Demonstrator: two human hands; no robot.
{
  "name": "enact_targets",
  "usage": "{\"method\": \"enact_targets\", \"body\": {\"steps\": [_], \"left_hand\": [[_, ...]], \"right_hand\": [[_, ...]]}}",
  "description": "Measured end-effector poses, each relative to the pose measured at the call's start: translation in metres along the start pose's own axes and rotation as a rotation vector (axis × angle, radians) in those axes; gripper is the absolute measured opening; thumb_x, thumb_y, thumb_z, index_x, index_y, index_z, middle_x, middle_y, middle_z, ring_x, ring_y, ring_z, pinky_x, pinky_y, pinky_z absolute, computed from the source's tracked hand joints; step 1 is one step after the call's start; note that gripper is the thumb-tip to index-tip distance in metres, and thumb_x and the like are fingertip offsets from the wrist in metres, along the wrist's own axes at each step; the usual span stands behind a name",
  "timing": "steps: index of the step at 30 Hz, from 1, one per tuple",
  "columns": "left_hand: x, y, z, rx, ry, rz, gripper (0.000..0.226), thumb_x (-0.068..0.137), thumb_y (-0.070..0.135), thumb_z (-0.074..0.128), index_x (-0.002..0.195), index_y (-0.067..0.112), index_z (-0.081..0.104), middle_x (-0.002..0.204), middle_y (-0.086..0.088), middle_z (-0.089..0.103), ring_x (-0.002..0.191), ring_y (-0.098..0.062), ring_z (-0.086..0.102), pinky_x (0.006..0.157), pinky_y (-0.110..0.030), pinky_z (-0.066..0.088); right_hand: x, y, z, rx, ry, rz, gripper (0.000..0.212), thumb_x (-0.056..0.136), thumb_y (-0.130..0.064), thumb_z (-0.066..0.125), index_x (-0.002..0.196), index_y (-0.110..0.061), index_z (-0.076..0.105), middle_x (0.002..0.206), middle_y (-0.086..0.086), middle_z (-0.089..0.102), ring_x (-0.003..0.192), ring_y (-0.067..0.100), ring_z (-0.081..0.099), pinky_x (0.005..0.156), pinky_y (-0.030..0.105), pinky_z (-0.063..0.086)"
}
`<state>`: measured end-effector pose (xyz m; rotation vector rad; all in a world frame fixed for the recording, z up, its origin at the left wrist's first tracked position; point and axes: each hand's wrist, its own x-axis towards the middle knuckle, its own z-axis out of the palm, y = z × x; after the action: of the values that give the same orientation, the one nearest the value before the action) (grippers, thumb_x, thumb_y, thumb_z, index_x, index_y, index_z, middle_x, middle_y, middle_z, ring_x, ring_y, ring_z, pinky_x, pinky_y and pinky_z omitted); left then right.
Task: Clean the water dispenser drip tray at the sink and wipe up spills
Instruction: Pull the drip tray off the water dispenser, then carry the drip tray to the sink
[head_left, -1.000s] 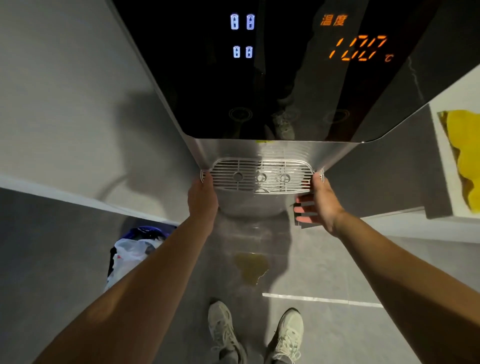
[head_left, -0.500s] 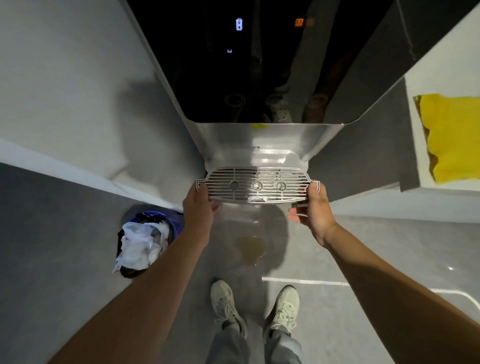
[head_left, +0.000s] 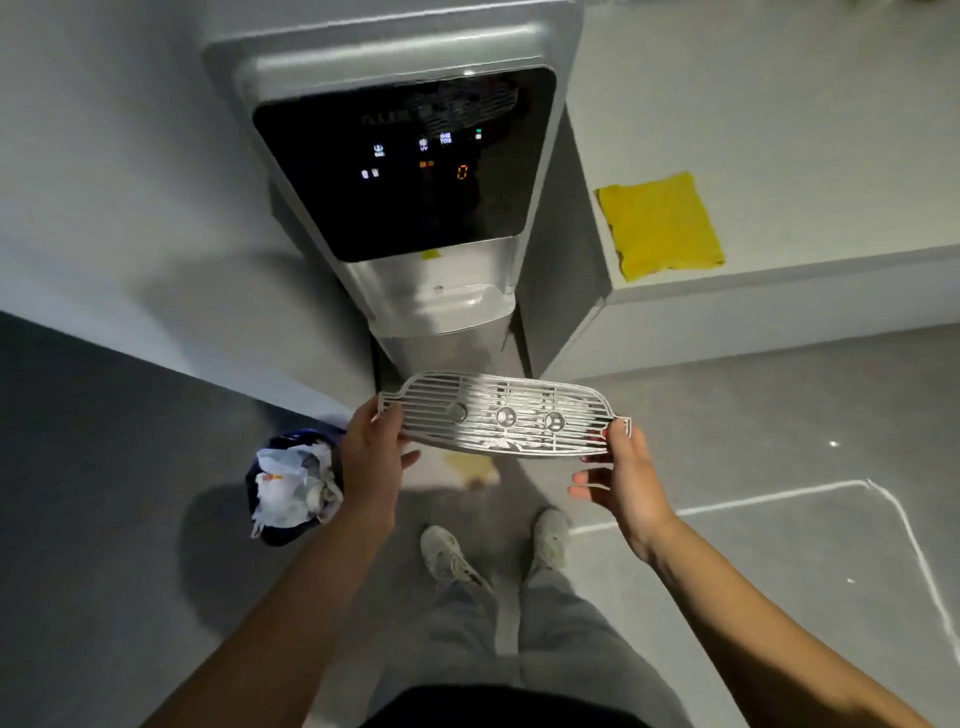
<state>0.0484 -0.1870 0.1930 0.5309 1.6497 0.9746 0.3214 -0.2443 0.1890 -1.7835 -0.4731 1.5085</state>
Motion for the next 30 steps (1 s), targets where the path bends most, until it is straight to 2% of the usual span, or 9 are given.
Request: {"method": "enact_targets", "body": {"steps": [5,9,12,15,17,20,23,27,30], "left_hand": [[-0.055,0.009,0.018,0.062,-0.120,0.054,0.014,0.106,0.023,0.057,0.115,0.027,0.067,0.111,-0.007,0.077,0.094,-0.024,0.074,0.067,-0.031,0.060],[-0.091,0.013,0.051,0.098,-0.178,0.080,0.022,0.104,0.025,0.060,0.123,0.019,0.067,0.112,-0.004,0.077,0.095,-0.022,0.075,0.062,-0.027,0.059],[-0.117,0.016,0.087,0.102,-0.231,0.112,0.014,0.104,0.025,0.059,0.112,0.027,0.071,0.103,0.003,0.079,0.084,-0.013,0.077,0.059,-0.024,0.058],[-0.141,0.016,0.128,0.138,-0.267,0.129,0.013,0.104,0.027,0.060,0.106,0.031,0.072,0.100,0.003,0.079,0.086,-0.016,0.077,0.065,-0.031,0.059],[-0.155,0.013,0.156,0.155,-0.308,0.123,0.014,0.105,0.029,0.059,0.110,0.028,0.072,0.103,0.000,0.078,0.091,-0.019,0.075,0.072,-0.036,0.057],[-0.175,0.006,0.202,0.150,-0.357,0.112,0.013,0.105,0.028,0.058,0.109,0.026,0.071,0.099,-0.002,0.076,0.085,-0.016,0.073,0.071,-0.035,0.057],[-0.194,0.003,0.251,0.149,-0.411,0.121,0.015,0.105,0.025,0.057,0.099,0.024,0.070,0.085,0.003,0.071,0.074,-0.012,0.066,0.070,-0.034,0.054],[-0.216,0.005,0.317,0.167,-0.510,0.110,0.017,0.105,0.023,0.053,0.095,0.021,0.067,0.077,0.005,0.068,0.074,-0.016,0.062,0.071,-0.034,0.050],[-0.220,0.006,0.368,0.208,-0.577,0.102,0.019,0.107,0.024,0.052,0.108,0.016,0.069,0.088,0.000,0.073,0.085,-0.022,0.066,0.077,-0.038,0.053]], "right_hand": [[-0.062,0.001,-0.050,0.108,0.115,-0.041,0.033,0.109,-0.050,0.038,0.115,-0.023,0.055,0.100,0.010,0.067,0.071,0.023,0.064,0.071,0.043,0.062],[-0.093,0.001,-0.098,0.193,0.178,-0.063,0.031,0.105,-0.055,0.044,0.110,-0.029,0.060,0.096,0.010,0.067,0.069,0.022,0.065,0.067,0.039,0.062],[-0.106,0.000,-0.137,0.237,0.227,-0.095,0.031,0.101,-0.059,0.048,0.107,-0.031,0.061,0.097,0.011,0.066,0.071,0.022,0.066,0.065,0.037,0.061],[-0.118,-0.005,-0.180,0.267,0.268,-0.114,0.031,0.102,-0.056,0.048,0.107,-0.029,0.061,0.097,0.011,0.066,0.075,0.024,0.065,0.065,0.037,0.061],[-0.126,-0.008,-0.209,0.307,0.289,-0.127,0.029,0.102,-0.054,0.051,0.105,-0.028,0.062,0.089,0.008,0.067,0.068,0.020,0.066,0.063,0.036,0.061],[-0.132,-0.015,-0.254,0.332,0.326,-0.152,0.024,0.103,-0.048,0.051,0.105,-0.027,0.062,0.090,0.008,0.066,0.064,0.015,0.068,0.062,0.035,0.061],[-0.135,-0.022,-0.298,0.318,0.378,-0.161,0.024,0.104,-0.043,0.046,0.103,-0.023,0.060,0.090,0.007,0.065,0.068,0.020,0.065,0.062,0.035,0.060],[-0.135,-0.029,-0.347,0.337,0.456,-0.165,0.029,0.107,-0.042,0.043,0.108,-0.017,0.058,0.091,0.007,0.065,0.071,0.022,0.065,0.066,0.037,0.061],[-0.125,-0.031,-0.381,0.384,0.516,-0.149,0.029,0.108,-0.042,0.043,0.112,-0.017,0.059,0.096,0.010,0.066,0.072,0.025,0.066,0.068,0.040,0.061]]}}
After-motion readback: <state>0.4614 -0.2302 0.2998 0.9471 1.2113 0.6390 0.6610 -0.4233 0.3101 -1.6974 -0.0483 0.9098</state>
